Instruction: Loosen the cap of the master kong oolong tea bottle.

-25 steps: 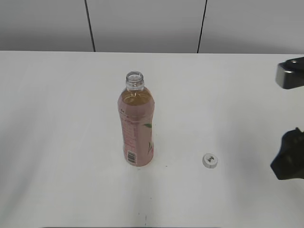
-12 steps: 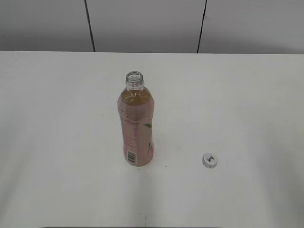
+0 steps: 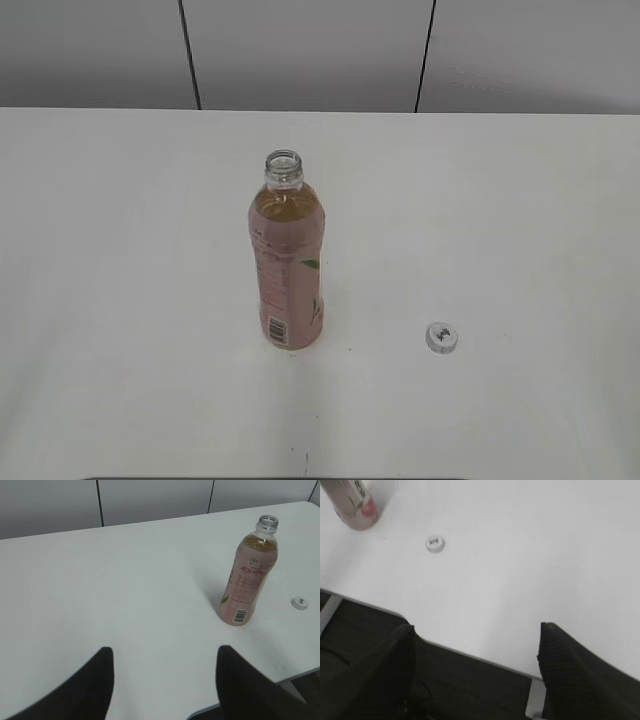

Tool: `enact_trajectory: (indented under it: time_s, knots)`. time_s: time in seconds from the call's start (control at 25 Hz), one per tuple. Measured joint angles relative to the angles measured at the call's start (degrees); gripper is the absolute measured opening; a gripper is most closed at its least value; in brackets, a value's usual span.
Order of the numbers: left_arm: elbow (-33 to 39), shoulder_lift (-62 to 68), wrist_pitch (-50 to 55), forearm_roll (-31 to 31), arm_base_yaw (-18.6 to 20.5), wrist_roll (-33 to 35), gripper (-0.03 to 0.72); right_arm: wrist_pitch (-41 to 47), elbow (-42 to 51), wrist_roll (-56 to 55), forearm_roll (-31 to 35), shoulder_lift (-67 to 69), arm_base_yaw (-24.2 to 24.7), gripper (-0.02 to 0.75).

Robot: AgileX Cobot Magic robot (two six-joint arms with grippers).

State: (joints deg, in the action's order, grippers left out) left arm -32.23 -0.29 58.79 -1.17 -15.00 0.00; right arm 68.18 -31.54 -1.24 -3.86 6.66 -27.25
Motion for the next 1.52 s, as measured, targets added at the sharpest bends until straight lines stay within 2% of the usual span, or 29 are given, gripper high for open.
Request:
enact_trajectory:
  time_s: [0.16,0.4,0.72,1.28,1.36,1.52]
  knots:
    - [0.1,-0.1,0.1,-0.1,0.0,0.3,0.39,-0.2,0.2,0.0,-0.5,-6.8,0.0,0.578]
    - [0.1,-0.1,0.0,-0.2,0.0,0.4,0.377,-0.2,0.2,0.0,-0.9,-7.0,0.0,0.578]
    - [0.1,-0.1,0.0,-0.2,0.0,0.4,0.374,-4.5,2.2,0.0,-3.0,-7.0,0.0,0.578]
    - [0.1,-0.1,0.0,-0.2,0.0,0.5,0.295,-4.9,2.2,0.0,-3.2,-7.0,0.1,0.578]
    - [0.1,-0.1,0.0,-0.2,0.4,0.5,0.285,-4.9,2.2,0.0,-3.2,-7.0,1.5,0.578]
    - [0.1,-0.1,0.0,-0.2,3.5,0.5,0.263,-4.9,2.2,0.0,-3.2,-7.0,10.4,0.578]
